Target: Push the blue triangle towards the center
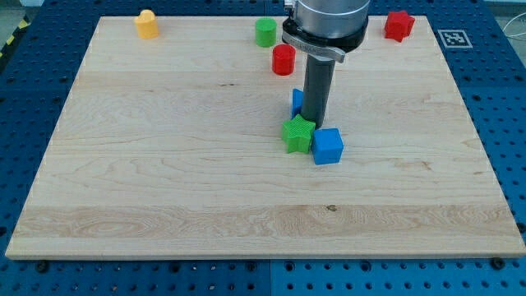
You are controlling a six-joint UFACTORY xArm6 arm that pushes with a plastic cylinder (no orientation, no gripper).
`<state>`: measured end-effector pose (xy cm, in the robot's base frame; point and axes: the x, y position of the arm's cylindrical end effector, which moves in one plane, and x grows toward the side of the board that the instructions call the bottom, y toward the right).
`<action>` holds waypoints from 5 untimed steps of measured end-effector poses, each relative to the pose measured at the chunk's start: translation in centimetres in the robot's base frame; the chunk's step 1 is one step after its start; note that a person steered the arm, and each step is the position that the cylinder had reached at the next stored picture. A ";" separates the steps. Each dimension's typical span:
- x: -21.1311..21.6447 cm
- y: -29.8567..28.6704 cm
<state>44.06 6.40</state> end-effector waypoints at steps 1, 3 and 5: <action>-0.4 0.0; -2.0 -1.4; -2.6 -2.3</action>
